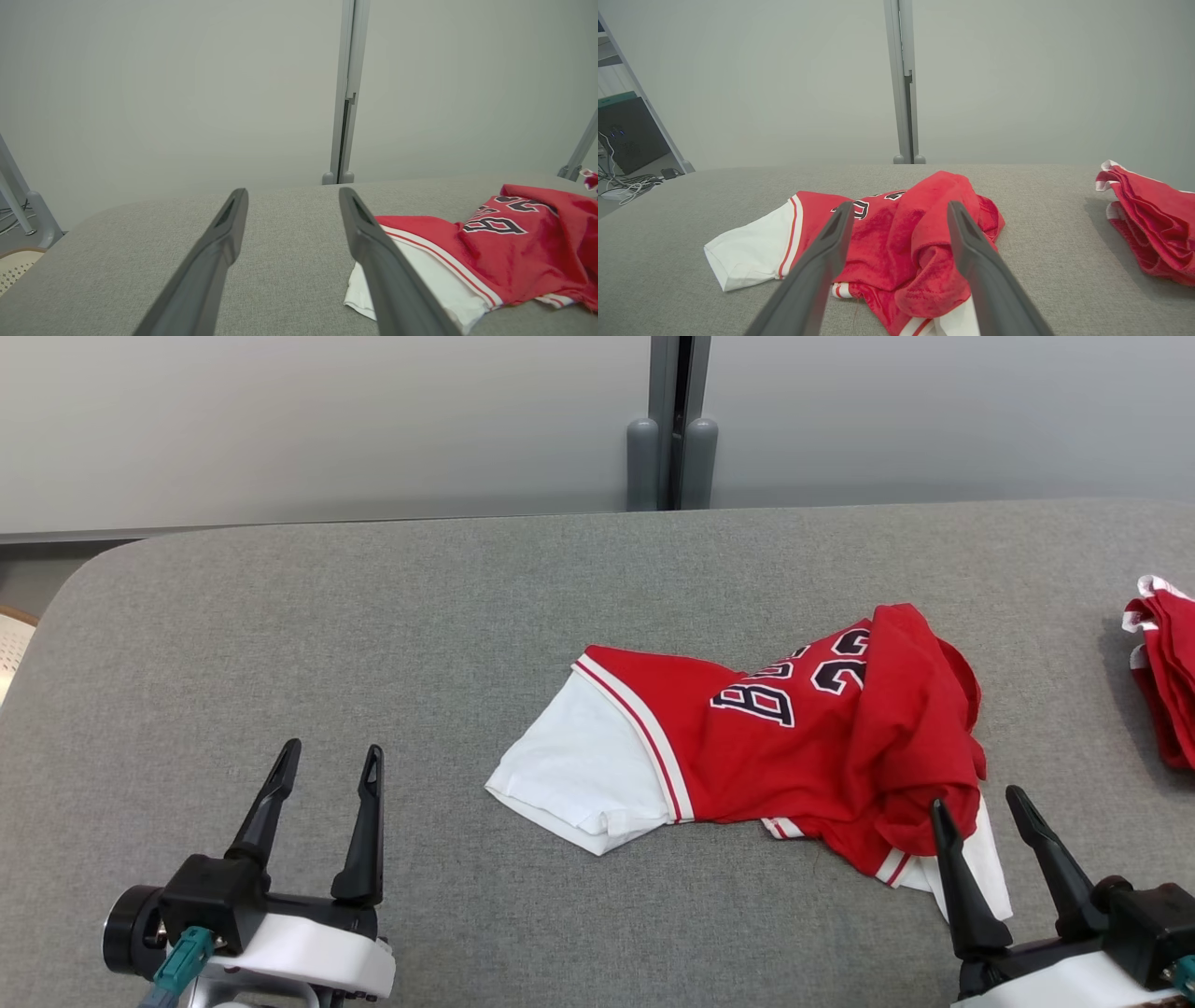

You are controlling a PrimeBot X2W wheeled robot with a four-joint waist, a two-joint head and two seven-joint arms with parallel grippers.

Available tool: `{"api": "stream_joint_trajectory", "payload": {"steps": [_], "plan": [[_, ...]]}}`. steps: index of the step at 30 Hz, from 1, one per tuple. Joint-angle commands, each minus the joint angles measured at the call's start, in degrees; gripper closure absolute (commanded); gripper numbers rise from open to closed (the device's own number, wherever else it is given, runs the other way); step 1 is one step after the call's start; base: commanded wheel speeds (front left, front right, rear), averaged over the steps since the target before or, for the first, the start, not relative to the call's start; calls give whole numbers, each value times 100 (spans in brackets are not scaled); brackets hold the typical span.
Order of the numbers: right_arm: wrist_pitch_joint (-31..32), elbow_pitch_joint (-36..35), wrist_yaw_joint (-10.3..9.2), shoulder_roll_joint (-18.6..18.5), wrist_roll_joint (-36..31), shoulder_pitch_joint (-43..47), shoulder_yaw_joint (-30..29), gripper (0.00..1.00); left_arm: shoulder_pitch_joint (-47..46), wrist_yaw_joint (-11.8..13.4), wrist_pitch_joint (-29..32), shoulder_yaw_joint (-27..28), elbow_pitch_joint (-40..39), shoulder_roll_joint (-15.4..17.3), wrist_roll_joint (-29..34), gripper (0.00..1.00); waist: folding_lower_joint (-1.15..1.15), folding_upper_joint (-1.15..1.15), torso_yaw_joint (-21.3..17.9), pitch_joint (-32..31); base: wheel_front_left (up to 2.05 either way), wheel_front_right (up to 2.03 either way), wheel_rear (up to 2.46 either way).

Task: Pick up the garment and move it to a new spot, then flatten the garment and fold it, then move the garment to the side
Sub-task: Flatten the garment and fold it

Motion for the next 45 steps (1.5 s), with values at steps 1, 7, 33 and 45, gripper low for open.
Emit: {"api": "stream_joint_trajectory", "payload": {"steps": [1,7,33,45], "plan": [[-4,13,-1,-4,28,-62,-9,0,-50,23,7,-1,-18,45,-1,0,0,0,5,3,0,0,0],[-10,43,-1,32,89,-87,-86,0,-66,46,12,-20,-41,54,-20,0,0,0,20,32,0,0,0],[-137,2576,0,-730,1402,-2015,49,64,-956,-154,-255,-258,309,-171,42,0,0,0,339,1094,0,0,0],[-424,2425,0,-1147,1539,-1927,158,100,-1068,-195,-355,-237,506,-207,27,0,0,0,254,1050,0,0,0]]}}
